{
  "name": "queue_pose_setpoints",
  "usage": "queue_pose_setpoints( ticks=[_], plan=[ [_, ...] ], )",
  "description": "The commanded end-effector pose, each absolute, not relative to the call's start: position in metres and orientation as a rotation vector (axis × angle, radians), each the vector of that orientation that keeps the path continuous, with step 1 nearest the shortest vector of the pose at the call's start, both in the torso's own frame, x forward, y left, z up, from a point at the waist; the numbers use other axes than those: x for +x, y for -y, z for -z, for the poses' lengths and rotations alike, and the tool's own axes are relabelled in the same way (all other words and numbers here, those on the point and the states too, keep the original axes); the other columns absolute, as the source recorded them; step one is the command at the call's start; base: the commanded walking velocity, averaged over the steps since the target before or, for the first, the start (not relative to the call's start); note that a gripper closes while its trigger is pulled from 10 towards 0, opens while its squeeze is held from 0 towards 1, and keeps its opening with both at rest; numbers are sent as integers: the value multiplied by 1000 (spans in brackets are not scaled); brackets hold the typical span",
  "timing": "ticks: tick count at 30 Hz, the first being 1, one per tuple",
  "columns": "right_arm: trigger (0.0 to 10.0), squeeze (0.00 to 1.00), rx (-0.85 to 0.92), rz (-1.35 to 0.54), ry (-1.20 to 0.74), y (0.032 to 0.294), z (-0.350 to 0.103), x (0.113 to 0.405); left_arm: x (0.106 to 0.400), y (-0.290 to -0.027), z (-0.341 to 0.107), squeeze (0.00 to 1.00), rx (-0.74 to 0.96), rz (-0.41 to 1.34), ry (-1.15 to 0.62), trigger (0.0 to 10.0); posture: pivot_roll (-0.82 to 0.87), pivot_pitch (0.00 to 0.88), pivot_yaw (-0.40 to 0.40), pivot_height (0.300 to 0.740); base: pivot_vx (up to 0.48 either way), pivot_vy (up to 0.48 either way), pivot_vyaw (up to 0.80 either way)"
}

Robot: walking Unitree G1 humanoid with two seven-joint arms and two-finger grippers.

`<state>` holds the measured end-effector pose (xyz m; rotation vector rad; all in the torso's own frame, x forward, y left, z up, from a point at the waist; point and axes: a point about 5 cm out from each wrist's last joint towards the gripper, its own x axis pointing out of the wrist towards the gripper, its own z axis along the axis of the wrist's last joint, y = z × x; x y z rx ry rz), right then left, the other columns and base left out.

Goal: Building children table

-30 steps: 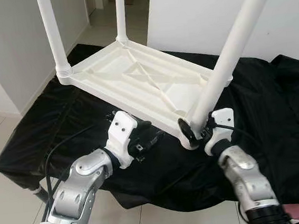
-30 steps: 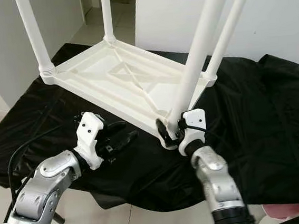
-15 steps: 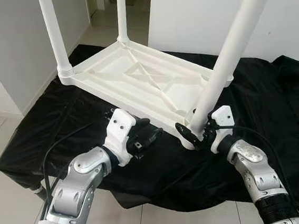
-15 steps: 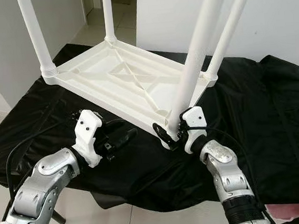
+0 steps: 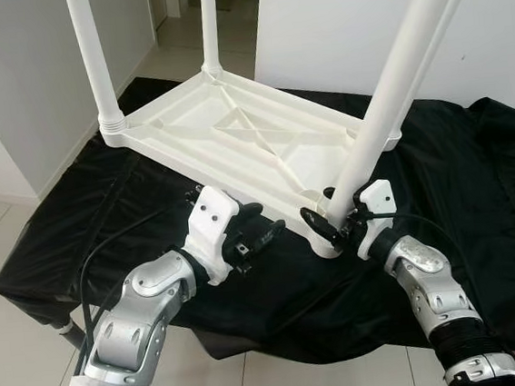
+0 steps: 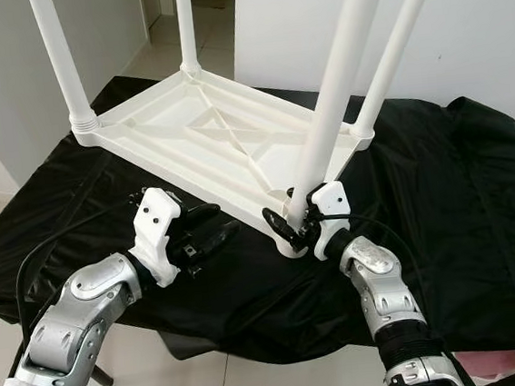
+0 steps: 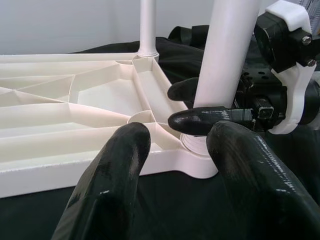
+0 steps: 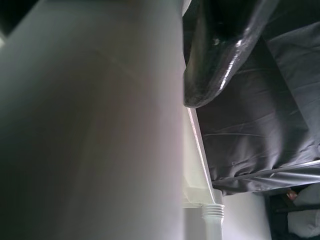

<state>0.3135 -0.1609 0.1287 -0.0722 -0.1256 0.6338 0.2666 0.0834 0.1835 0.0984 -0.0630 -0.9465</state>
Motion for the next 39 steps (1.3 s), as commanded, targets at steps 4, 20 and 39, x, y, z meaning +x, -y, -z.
queue_pose_setpoints(
  ticks=[4,20,39],
  plan=[
    [0,0,-65,-643,134,162,-127,314,269,-84,-181,0,103,908,51,10000,38,18,-61,740,0,0,0],
    [10000,0,11,-415,142,167,-130,305,269,-81,-177,0,94,908,39,10000,11,30,-82,740,0,0,0],
    [10000,0,153,86,79,139,-117,284,268,-87,-176,0,100,883,35,10000,51,44,-90,740,0,0,0]
  ],
)
